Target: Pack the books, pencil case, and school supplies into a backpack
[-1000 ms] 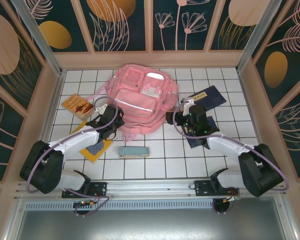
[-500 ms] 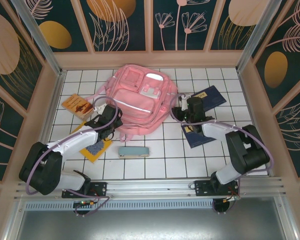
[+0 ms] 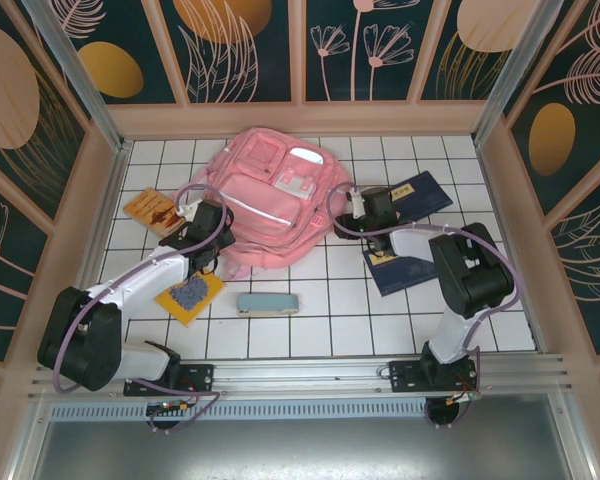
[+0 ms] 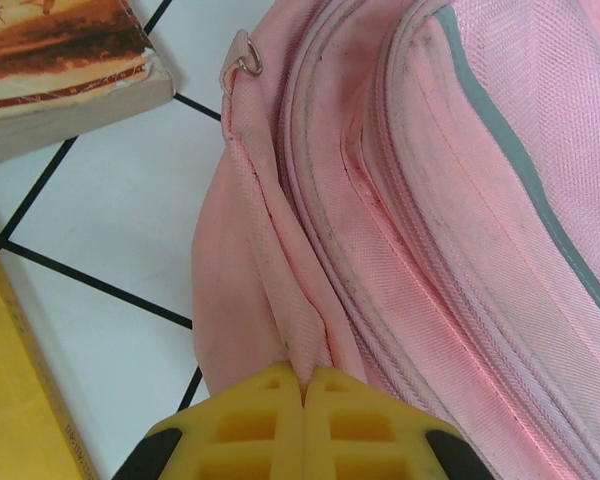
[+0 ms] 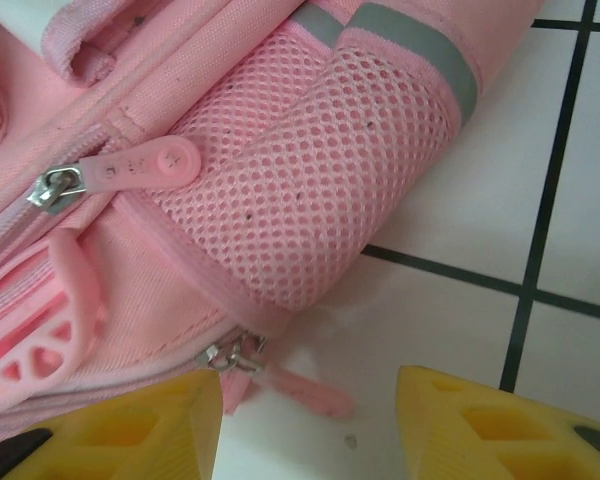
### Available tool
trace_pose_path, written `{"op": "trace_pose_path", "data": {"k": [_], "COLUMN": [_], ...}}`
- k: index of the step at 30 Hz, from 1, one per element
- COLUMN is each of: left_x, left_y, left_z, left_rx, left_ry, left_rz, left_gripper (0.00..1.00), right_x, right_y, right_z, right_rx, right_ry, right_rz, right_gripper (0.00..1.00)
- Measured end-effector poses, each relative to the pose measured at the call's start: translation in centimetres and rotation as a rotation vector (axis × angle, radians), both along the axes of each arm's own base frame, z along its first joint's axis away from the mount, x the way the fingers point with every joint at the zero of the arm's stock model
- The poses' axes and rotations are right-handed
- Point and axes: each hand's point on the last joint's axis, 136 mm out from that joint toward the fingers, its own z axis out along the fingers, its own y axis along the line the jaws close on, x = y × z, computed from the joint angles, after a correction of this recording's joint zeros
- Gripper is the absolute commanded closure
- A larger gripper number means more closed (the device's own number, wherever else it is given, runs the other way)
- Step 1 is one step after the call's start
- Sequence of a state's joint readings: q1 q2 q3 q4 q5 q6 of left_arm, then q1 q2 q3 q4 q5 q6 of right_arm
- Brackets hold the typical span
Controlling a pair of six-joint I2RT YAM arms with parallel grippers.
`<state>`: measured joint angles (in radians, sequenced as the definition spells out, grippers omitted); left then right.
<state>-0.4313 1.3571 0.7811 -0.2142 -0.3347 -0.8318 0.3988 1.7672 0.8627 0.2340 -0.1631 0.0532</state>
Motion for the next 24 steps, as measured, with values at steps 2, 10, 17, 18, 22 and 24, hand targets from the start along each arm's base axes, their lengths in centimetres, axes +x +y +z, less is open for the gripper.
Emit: {"op": "trace_pose_path", "data": {"k": [2,10,17,18,22,24], "left_x": [0.2,0.7,0.7,0.7,0.7,0.7], "left_y": [-0.1,-0.1,-0.1,-0.1,-0.2,-0.2], "left_z": [0.3,0.3,0.2,0.2,0.2,0.2], "left_rx": [0.003,0.014,0.015,0.015,0.015,0.015], "left_ry": [-0.006,0.002,0.005,0.005,0.005,0.005], "left_rz": [-0.006,-0.010,-0.011,-0.011,-0.011,-0.011], "left_gripper": [1.00,1.00,1.00,1.00,1.00,1.00], "right_x": [0.1,-0.3,0.2,0.2,0.2,0.2], "right_y": [0.1,-0.3,-0.1,0.0,0.2,0.2], "right_z": [-0.4,-2.2,-2.4,-2.4,-2.5,-2.5], "right_rx": [0.002,0.021,0.028,0.032,0.031,0.028], "right_ry": [0.014,0.082,0.086,0.087,0.086,0.084], "right_rz": [0.011,0.042,0.053,0.057,0.071,0.075], "right_gripper": [0.50,0.50,0.58,0.59,0.63,0.61]}}
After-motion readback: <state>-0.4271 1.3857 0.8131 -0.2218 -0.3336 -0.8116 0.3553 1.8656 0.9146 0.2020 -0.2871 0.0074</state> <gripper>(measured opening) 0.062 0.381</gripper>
